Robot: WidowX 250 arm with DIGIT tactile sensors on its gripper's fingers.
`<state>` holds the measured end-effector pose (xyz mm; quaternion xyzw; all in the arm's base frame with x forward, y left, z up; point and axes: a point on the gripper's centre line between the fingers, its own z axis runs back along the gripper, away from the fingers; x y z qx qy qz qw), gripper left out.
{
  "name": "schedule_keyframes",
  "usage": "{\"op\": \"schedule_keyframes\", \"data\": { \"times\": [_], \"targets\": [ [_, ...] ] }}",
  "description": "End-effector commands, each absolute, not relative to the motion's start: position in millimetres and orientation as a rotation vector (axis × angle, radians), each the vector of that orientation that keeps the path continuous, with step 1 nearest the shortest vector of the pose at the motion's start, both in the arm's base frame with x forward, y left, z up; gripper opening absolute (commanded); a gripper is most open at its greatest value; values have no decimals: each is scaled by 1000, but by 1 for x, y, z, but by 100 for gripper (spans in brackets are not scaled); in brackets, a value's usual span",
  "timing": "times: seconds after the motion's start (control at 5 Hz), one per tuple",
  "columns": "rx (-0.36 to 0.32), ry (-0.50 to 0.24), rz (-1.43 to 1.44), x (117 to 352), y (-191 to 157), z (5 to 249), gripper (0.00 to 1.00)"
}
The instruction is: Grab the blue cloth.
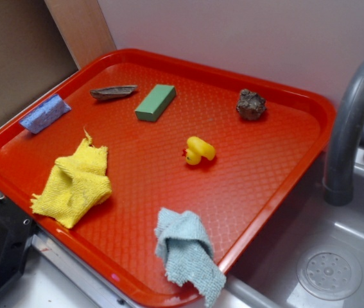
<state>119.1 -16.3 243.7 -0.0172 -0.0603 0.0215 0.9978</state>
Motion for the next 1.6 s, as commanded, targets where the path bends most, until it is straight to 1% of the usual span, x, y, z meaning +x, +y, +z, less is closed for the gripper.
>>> {"op": "schedule_keyframes", "data": {
  "times": [0.0, 0.2, 0.4, 0.6, 0.8, 1.4],
  "targets": [
    [-35, -121, 43, 119, -16, 244, 100],
    [-16, -174, -209, 120, -66, 227, 100],
    [-20, -218, -459, 115, -115, 204, 100],
    [-52, -225, -708, 101, -162, 174, 100],
    [-106, -267, -954, 99, -162, 155, 100],
    [-106, -267, -954, 99, -162, 155, 100]
  ]
}}
